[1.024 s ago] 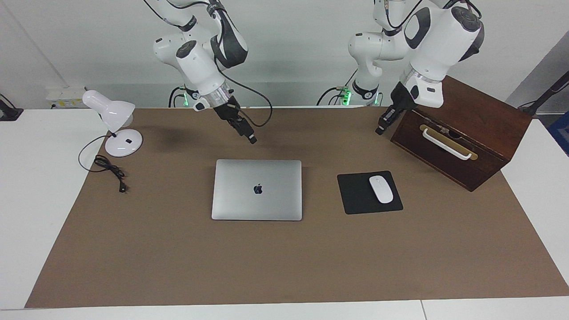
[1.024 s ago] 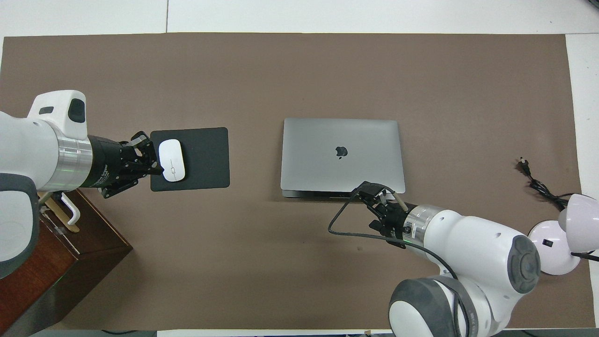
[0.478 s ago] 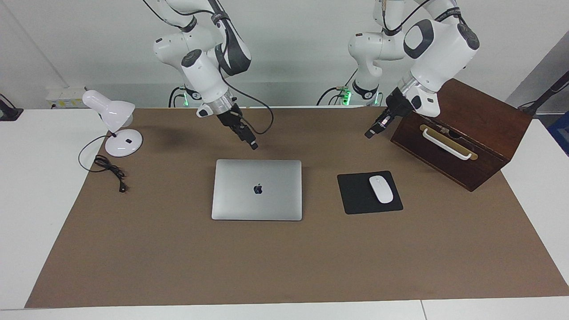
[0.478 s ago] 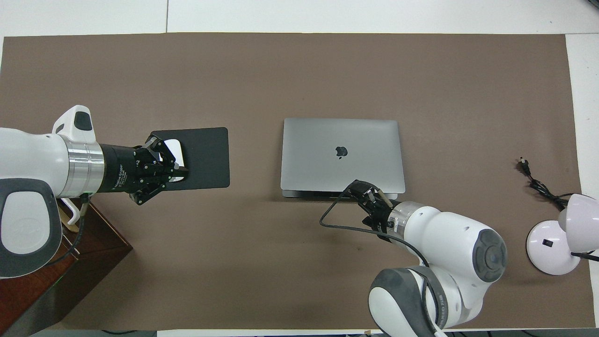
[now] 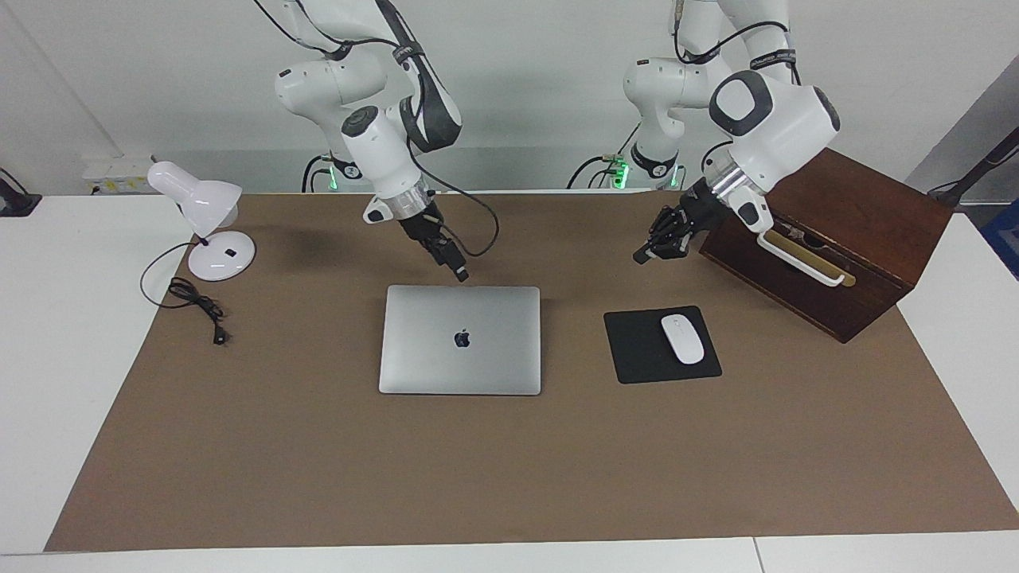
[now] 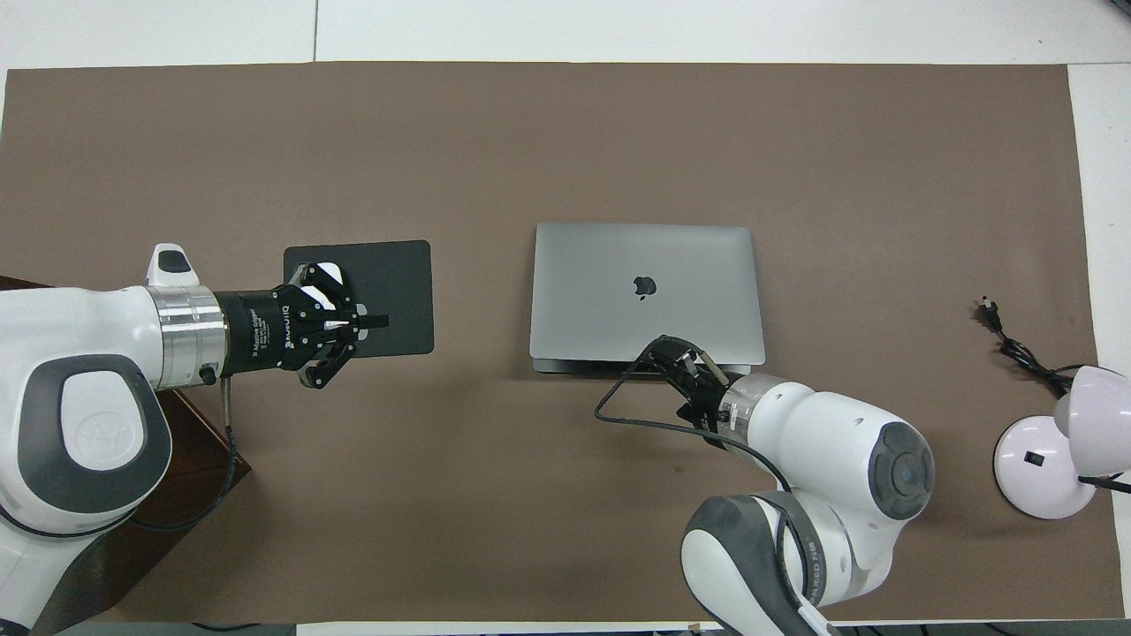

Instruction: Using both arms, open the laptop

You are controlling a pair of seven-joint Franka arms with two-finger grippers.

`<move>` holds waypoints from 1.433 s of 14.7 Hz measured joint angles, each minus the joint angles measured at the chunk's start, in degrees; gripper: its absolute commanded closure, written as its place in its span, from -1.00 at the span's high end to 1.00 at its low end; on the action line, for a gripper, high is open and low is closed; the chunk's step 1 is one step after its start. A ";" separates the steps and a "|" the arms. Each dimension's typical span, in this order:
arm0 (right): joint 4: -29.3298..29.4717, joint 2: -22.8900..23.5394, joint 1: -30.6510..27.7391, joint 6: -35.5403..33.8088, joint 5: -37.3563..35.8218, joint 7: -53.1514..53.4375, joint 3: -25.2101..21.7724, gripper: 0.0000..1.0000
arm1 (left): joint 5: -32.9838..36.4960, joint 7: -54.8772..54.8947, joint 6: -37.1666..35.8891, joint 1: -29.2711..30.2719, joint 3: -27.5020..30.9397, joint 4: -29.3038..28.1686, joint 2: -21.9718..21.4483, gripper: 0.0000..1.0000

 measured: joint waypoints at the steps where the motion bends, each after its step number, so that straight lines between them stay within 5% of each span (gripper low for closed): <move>1: 0.03 0.16 0.00 0.00 0.00 -0.02 0.00 1.00 | -2.28 -0.84 1.81 -0.56 -0.07 -0.66 0.41 -1.00; 8: 1.89 2.34 -0.20 0.94 0.00 -1.17 -0.12 1.00 | -15.80 -8.58 17.22 -8.81 -0.54 -1.79 4.11 -1.00; 13: 3.99 4.01 -0.31 0.94 0.00 -2.04 -0.50 1.00 | -18.37 -11.86 19.77 -9.61 -0.45 -3.86 4.30 -1.00; 21: 4.46 4.45 -0.94 0.94 0.00 -2.82 -0.55 1.00 | -32.14 -12.08 30.00 -15.54 -0.60 -6.04 7.34 -1.00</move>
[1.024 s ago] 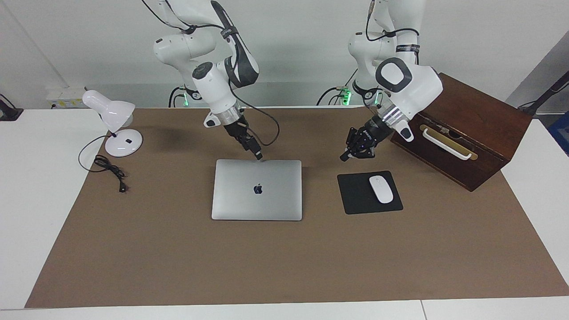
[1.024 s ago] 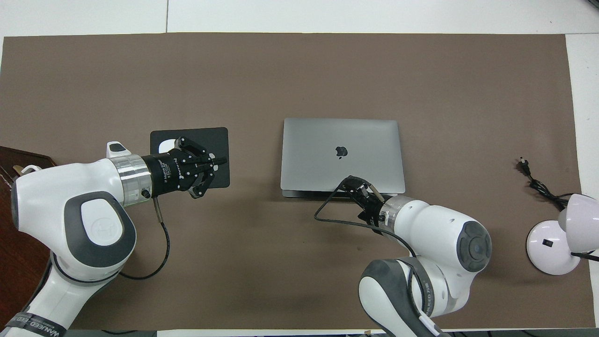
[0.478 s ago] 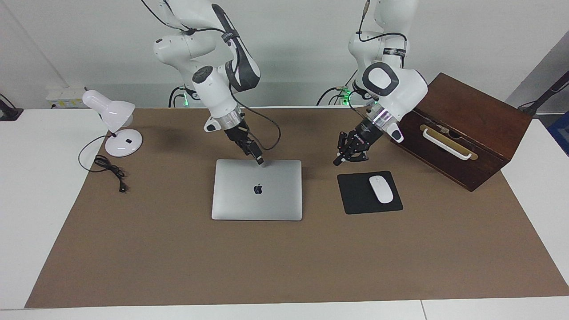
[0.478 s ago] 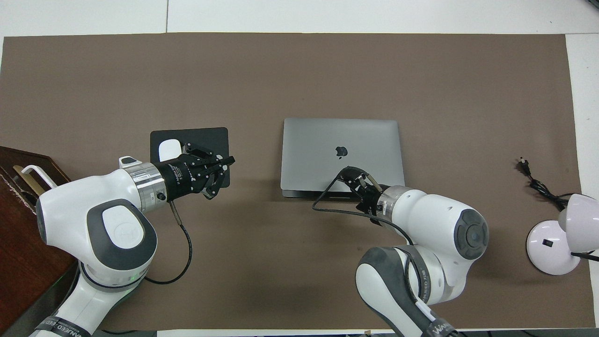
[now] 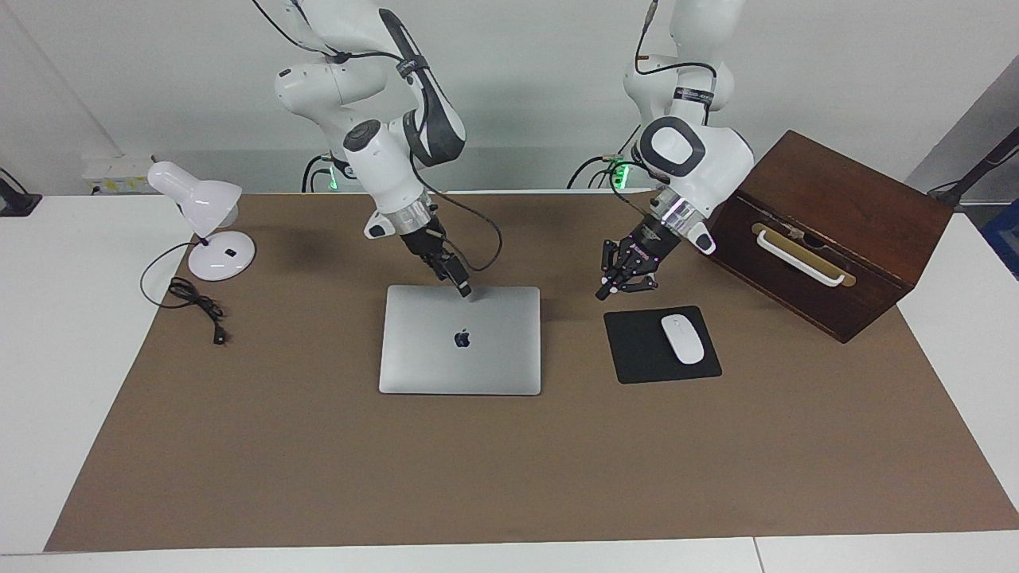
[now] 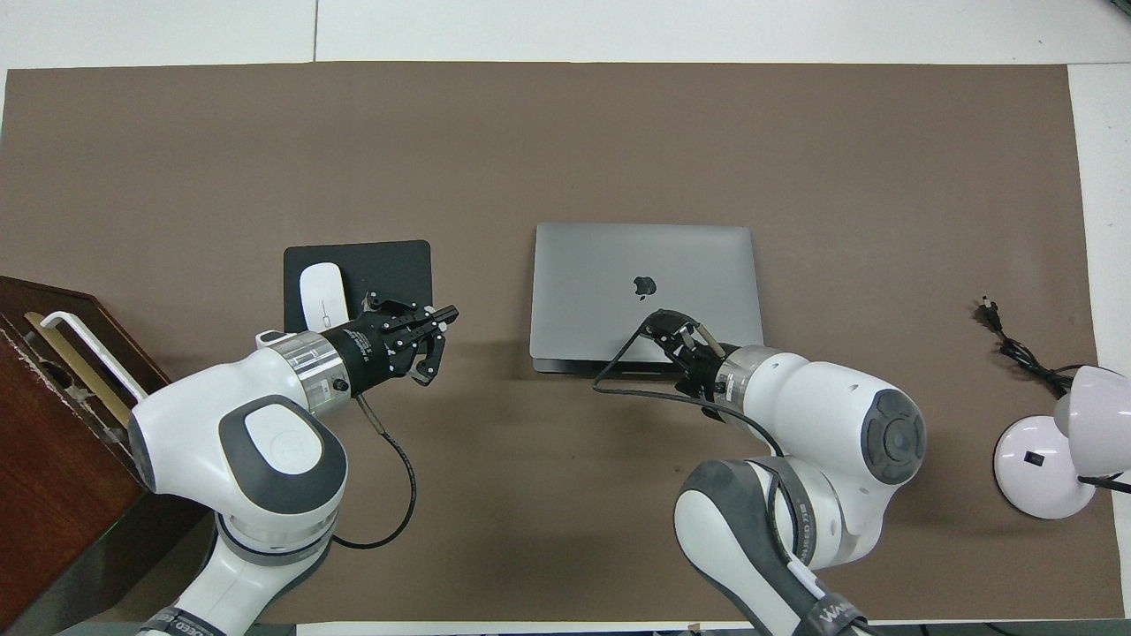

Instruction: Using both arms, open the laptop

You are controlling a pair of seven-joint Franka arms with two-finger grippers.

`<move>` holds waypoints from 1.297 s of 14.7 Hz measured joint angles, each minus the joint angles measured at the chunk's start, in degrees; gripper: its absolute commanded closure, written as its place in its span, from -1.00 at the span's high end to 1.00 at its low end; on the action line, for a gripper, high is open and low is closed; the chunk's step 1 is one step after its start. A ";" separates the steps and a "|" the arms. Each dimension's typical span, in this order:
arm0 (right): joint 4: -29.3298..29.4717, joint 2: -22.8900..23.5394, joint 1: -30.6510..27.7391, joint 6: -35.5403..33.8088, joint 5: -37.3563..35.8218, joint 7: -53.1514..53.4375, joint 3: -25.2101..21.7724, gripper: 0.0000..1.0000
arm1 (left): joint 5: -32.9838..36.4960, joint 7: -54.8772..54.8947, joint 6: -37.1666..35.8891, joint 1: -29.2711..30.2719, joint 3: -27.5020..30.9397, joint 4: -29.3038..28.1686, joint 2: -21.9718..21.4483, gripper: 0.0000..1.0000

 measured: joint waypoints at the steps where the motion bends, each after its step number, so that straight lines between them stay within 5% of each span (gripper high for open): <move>1: 0.01 0.01 -0.02 0.00 0.00 -0.02 0.00 1.00 | -1.20 0.00 1.05 -0.94 -0.05 0.00 0.63 -1.00; 7: 0.03 0.06 -0.04 0.00 0.00 -0.04 0.00 1.00 | -3.38 0.24 3.52 -4.54 0.00 0.15 2.87 -1.00; 12: 0.03 0.08 -0.05 0.00 0.00 -0.04 0.00 1.00 | -14.56 8.59 6.77 -9.85 -0.07 3.23 7.59 -1.00; 19: 0.03 0.09 -0.08 0.00 0.00 -0.04 0.00 1.00 | -15.37 9.85 8.05 -12.20 -0.04 6.68 12.13 -1.00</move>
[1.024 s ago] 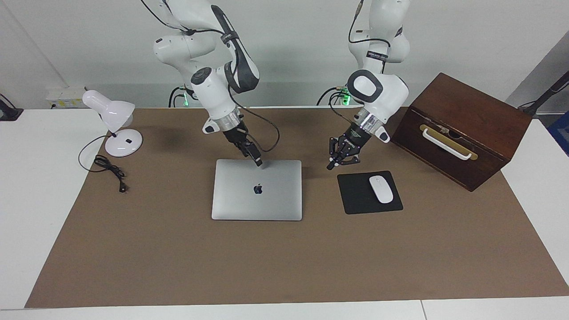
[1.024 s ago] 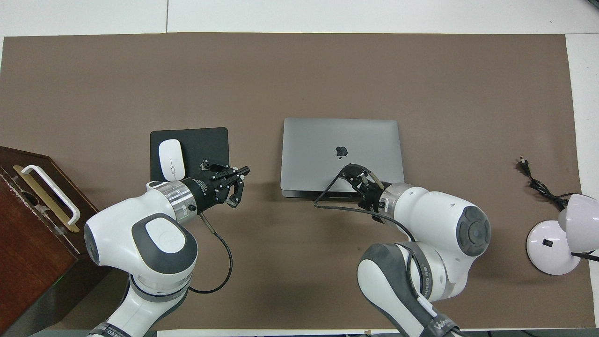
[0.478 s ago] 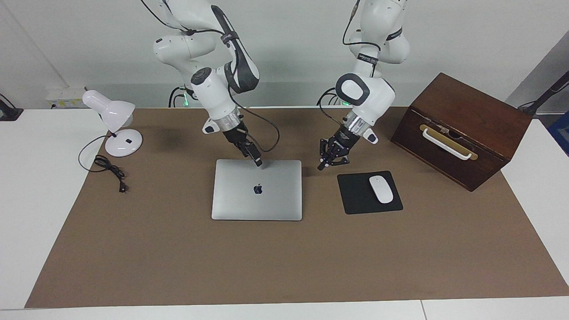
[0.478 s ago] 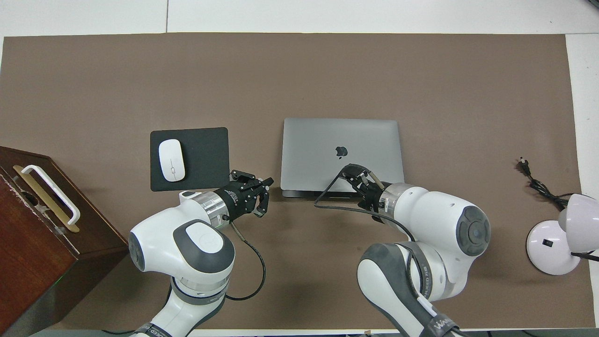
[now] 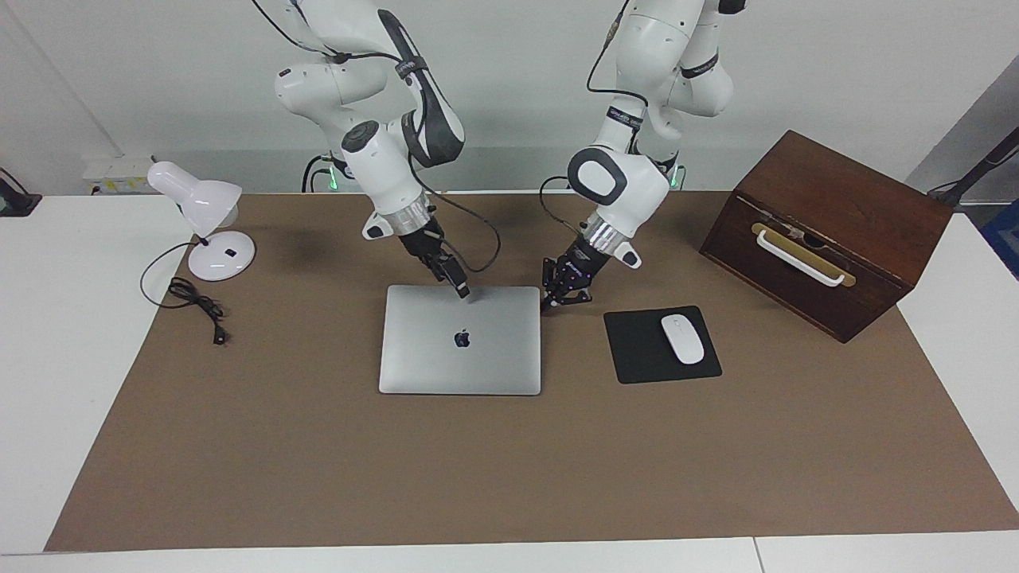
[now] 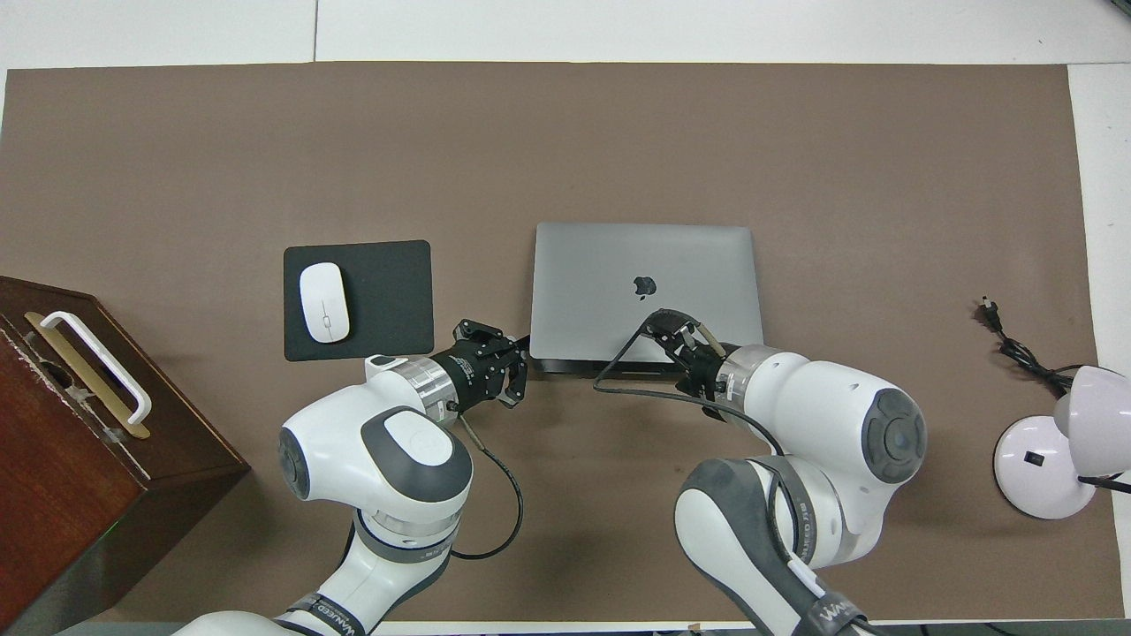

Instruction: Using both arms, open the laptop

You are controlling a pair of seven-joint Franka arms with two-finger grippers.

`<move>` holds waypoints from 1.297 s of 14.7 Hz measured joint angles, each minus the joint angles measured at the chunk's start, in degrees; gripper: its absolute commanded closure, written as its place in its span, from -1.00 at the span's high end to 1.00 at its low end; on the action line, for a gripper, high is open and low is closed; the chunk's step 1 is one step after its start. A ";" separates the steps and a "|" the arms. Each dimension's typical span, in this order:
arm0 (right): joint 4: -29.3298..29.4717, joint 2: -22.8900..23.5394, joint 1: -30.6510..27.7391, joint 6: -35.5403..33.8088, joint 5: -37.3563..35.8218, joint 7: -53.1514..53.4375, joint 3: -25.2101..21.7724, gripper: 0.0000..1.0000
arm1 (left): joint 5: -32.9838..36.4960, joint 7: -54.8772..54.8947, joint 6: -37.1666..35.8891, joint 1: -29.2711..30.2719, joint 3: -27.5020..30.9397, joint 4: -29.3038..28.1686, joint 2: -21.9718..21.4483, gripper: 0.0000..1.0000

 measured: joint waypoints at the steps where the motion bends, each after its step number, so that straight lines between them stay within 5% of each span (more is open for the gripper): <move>1: 0.00 0.00 -0.03 0.00 0.00 0.00 0.00 1.00 | -0.01 0.02 0.19 -0.44 -0.04 0.32 0.31 -1.00; 19: 0.25 0.08 -0.75 0.00 0.00 -0.41 -0.01 1.00 | -0.01 0.87 2.46 -3.05 -0.04 3.72 4.30 -1.00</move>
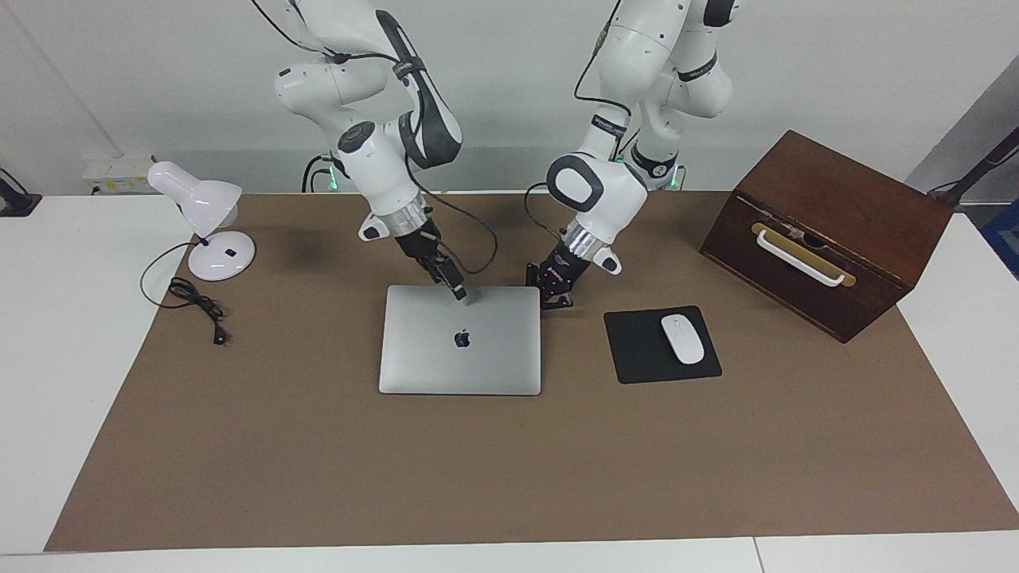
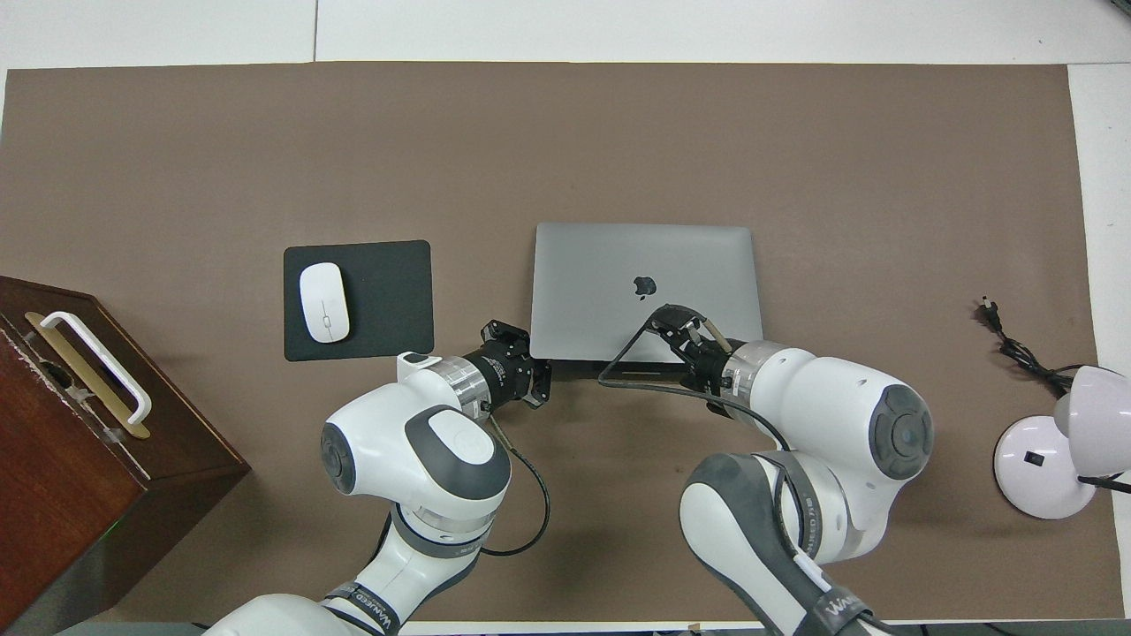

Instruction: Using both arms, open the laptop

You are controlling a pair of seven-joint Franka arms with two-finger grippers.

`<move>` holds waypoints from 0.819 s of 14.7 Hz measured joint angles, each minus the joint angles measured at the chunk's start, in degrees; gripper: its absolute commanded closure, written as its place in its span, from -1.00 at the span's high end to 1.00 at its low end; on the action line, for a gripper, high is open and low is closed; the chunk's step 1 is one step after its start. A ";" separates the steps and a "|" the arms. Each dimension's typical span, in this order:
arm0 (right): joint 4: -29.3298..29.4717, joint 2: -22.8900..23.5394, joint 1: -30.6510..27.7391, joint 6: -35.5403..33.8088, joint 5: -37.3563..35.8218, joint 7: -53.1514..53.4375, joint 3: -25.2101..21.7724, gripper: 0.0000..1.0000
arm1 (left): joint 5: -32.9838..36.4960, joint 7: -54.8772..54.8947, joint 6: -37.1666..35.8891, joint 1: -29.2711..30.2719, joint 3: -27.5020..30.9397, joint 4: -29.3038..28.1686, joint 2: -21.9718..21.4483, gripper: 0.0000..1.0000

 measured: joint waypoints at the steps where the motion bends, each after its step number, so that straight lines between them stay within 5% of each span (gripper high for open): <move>1: 0.03 0.03 0.00 0.00 0.00 0.00 0.00 1.00 | 0.00 0.01 0.06 -0.04 0.00 0.03 0.02 -1.00; 12: 2.22 0.89 -0.29 0.00 0.00 -0.01 0.00 1.00 | 0.00 0.13 0.08 -0.05 0.00 0.05 0.05 -1.00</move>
